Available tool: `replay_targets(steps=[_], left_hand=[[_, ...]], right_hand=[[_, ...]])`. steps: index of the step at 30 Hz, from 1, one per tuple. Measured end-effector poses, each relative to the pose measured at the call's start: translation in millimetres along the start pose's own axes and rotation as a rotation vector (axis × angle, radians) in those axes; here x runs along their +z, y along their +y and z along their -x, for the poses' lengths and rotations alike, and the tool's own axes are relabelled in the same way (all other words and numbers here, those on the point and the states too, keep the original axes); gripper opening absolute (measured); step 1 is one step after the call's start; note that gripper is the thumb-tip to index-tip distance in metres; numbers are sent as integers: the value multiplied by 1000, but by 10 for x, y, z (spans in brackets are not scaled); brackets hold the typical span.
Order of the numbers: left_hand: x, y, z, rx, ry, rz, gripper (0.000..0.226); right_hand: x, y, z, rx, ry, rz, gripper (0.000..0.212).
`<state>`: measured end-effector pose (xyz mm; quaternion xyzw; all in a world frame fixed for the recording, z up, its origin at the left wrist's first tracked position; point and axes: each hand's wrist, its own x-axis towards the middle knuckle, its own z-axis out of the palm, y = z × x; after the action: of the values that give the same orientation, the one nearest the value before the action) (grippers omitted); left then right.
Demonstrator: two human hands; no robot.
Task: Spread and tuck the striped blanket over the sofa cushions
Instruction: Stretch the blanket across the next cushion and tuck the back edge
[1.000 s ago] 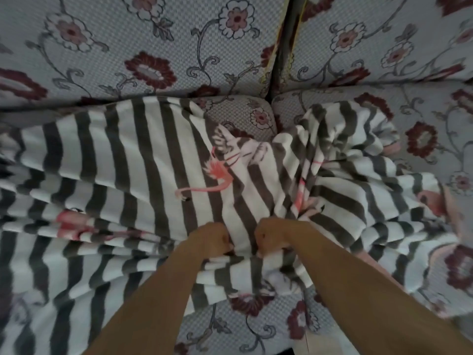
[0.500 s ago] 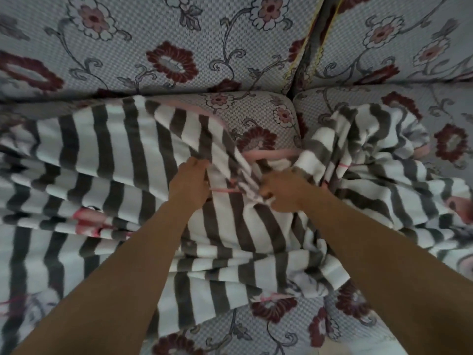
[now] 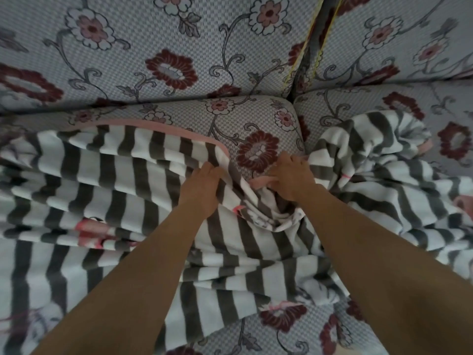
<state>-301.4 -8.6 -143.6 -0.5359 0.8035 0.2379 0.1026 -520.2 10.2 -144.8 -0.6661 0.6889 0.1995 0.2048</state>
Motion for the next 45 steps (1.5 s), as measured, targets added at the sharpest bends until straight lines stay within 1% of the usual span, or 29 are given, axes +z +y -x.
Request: replay_targets(steps=[2, 5, 7, 8, 9, 11, 12, 13, 14, 15, 16, 17, 18, 19, 20, 21, 23, 25, 26, 28, 31, 32, 33, 35, 37, 39, 40, 43, 45], left_hand=[[25, -54, 26, 2, 42, -2, 62], [35, -114, 39, -1, 55, -2, 68], [14, -109, 26, -22, 56, 5, 68], [3, -102, 13, -33, 72, 3, 68], [-11, -95, -4, -43, 91, -8, 68], [-39, -87, -31, -61, 103, -57, 70], [-51, -91, -49, -74, 94, -86, 69], [-65, -102, -63, -89, 82, -114, 68], [-78, -113, -72, -102, 73, -140, 65], [-80, -119, -94, -109, 71, -167, 61], [-84, -128, -110, -115, 73, -195, 53], [-88, -132, -124, -119, 78, -223, 43], [-86, -135, -132, -117, 83, -247, 35], [-84, -141, -135, -110, 91, -263, 29], [-82, -152, -125, -100, 106, -267, 26], [-101, -161, -123, -86, 122, -255, 24], [-165, -175, -42, -61, 149, -199, 23], [-273, -169, 45, -49, 143, -113, 24], [-357, -149, 88, -49, 117, -51, 23], [-583, -71, 173, -50, 5, 50, 18], [-1002, 118, 211, -22, -189, 52, 31], [-1120, 188, 179, -15, -189, 42, 31], [-1215, 256, 113, -8, -161, 38, 29], [-1329, 365, -97, -22, -45, 26, 26], [-1318, 417, -419, -71, 128, 62, 24], [-1234, 450, -686, -80, 233, 183, 25], [-1176, 466, -780, -66, 263, 232, 29], [-959, 411, -840, -46, 310, 275, 44], [-813, 255, -745, -59, 286, 276, 46]], right_hand=[[-11, 74, -12, 37, 75, -69, 37], [-71, 357, -37, 429, 390, -356, 29], [-145, 496, -7, 624, 413, -356, 39], [-159, 531, 9, 627, 409, -264, 47], [-155, 539, 13, 535, 451, -165, 49], [-157, 421, 46, 183, 523, -146, 35], [-138, 335, 60, -17, 476, -248, 28], [-137, 233, 102, -164, 328, -395, 29], [-126, 115, 162, -253, 112, -507, 35], [-92, 30, 212, -298, -117, -522, 39], [-44, -32, 246, -352, -270, -434, 41], [10, -61, 282, -391, -308, -246, 45], [90, -69, 294, -414, -256, -86, 48], [136, -68, 319, -426, -196, 11, 45], [201, -39, 319, -429, -116, 23, 37], [207, -2, 329, -417, -60, -22, 29], [144, 101, 363, -360, -82, -202, 18], [-78, 145, 451, -292, -176, -359, 10], [-178, 156, 472, -228, -199, -505, 10], [-429, 198, 543, -140, -380, -797, 13], [-809, 377, 627, 85, -674, -745, 8], [-924, 457, 635, 150, -755, -721, 13], [-1046, 531, 615, 168, -777, -689, 21], [-1200, 645, 501, 148, -665, -632, 23], [-1250, 781, 268, 107, -369, -470, 25], [-1184, 906, 28, 151, -51, -347, 27], [-1131, 931, -41, 183, 53, -302, 28], [-899, 926, -255, 295, 157, -171, 47], [-753, 853, -409, 285, 239, -119, 50]])
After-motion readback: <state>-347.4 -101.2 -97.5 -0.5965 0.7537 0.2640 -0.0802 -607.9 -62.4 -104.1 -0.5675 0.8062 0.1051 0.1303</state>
